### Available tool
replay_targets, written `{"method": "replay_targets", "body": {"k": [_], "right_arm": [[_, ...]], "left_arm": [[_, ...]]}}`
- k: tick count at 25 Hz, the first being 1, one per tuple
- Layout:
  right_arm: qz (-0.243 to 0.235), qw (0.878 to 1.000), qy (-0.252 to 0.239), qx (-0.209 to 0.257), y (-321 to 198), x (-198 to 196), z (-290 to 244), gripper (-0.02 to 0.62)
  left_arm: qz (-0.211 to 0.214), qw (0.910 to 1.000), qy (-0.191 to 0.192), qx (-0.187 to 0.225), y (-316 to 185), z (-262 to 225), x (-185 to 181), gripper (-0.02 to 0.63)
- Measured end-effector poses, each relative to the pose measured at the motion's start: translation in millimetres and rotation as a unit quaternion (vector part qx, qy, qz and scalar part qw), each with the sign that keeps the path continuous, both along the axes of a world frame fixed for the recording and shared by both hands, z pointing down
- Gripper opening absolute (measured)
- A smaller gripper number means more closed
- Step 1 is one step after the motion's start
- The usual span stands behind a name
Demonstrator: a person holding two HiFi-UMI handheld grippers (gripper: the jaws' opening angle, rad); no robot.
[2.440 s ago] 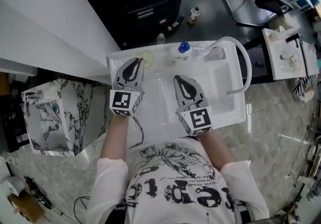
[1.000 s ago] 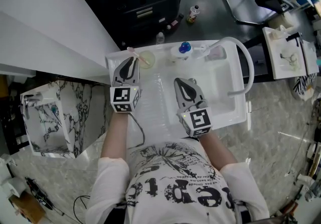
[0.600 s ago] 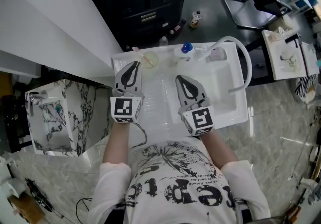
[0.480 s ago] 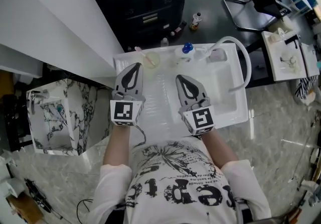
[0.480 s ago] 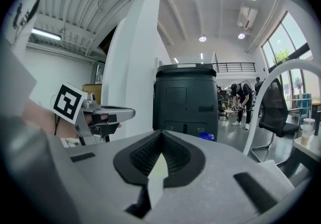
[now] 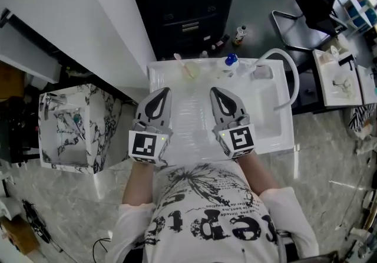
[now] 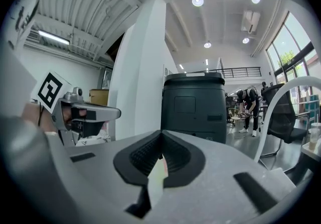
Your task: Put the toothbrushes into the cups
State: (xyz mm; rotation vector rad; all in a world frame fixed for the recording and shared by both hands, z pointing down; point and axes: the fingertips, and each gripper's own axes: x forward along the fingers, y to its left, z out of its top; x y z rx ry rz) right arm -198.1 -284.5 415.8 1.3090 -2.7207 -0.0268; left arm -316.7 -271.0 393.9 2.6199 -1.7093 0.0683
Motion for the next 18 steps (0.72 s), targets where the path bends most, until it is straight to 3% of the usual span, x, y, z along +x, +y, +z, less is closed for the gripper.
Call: {"method": "replay_targets", "body": {"k": [18], "right_arm": [[-0.006,1.0,0.005,0.003,6.4,-10.2,-0.3,-0.009]], "left_arm": [[-0.012,0.9996,-0.006,-0.026,18.7,1.3,-11.5,0.011]]}}
